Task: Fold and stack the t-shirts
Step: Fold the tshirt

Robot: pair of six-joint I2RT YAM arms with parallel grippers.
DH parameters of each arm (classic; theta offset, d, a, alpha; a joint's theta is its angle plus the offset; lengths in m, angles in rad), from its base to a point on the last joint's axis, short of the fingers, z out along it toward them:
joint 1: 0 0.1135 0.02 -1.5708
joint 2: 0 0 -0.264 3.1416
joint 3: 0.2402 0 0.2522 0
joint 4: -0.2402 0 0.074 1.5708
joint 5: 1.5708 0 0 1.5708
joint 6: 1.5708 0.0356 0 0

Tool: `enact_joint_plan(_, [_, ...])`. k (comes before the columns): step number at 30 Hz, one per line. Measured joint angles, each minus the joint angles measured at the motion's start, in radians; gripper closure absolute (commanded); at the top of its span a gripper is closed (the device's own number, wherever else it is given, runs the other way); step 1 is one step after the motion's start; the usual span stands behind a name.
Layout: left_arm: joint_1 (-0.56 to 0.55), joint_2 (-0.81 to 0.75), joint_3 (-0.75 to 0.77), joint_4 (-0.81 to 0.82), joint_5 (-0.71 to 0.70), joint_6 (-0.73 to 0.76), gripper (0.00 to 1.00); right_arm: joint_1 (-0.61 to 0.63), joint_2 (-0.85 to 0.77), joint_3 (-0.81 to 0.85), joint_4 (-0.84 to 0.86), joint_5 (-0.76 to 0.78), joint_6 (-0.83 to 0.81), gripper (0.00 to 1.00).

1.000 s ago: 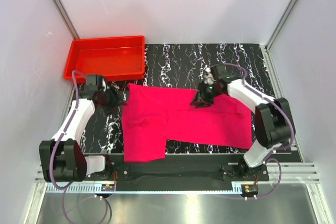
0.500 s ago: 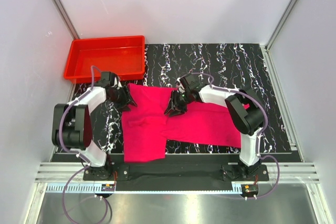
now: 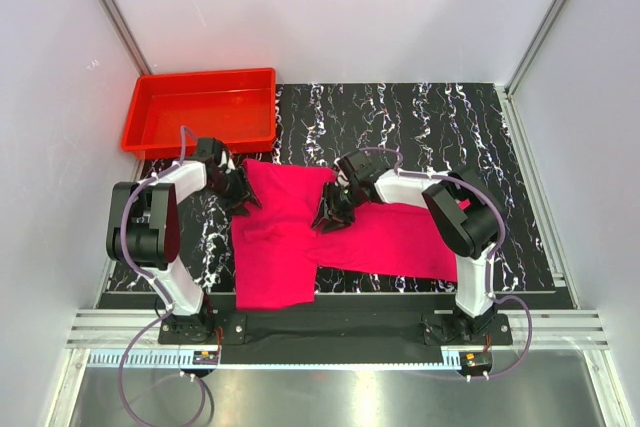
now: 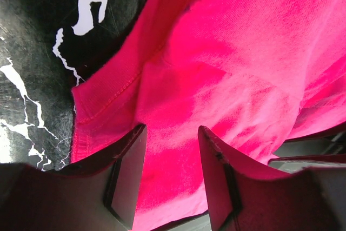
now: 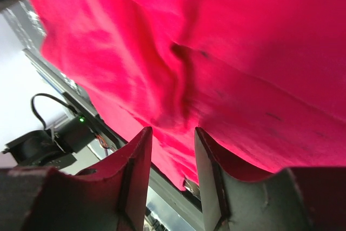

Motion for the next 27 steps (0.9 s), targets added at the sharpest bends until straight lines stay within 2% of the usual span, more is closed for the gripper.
enact_joint_plan(16, [0.000,0.009,0.011,-0.014,-0.005,0.004,0.52,0.028,0.015,-0.025,0.051,-0.009,0.021,0.58])
enact_joint_plan(20, [0.000,0.009,0.011,-0.014,-0.006,0.005,0.52,0.029,0.018,-0.027,0.060,-0.012,0.021,0.67])
enact_joint_plan(21, [0.000,0.009,0.011,-0.014,-0.006,0.005,0.52,0.029,0.020,-0.027,0.060,-0.012,0.021,0.77])
enact_joint_plan(24, [0.000,0.010,0.011,-0.014,-0.006,0.008,0.52,0.029,0.022,-0.024,0.039,-0.012,0.012,0.95])
enact_joint_plan(27, [0.000,0.011,0.015,-0.018,-0.008,0.009,0.52,0.029,0.022,0.005,-0.024,-0.022,0.005,0.98])
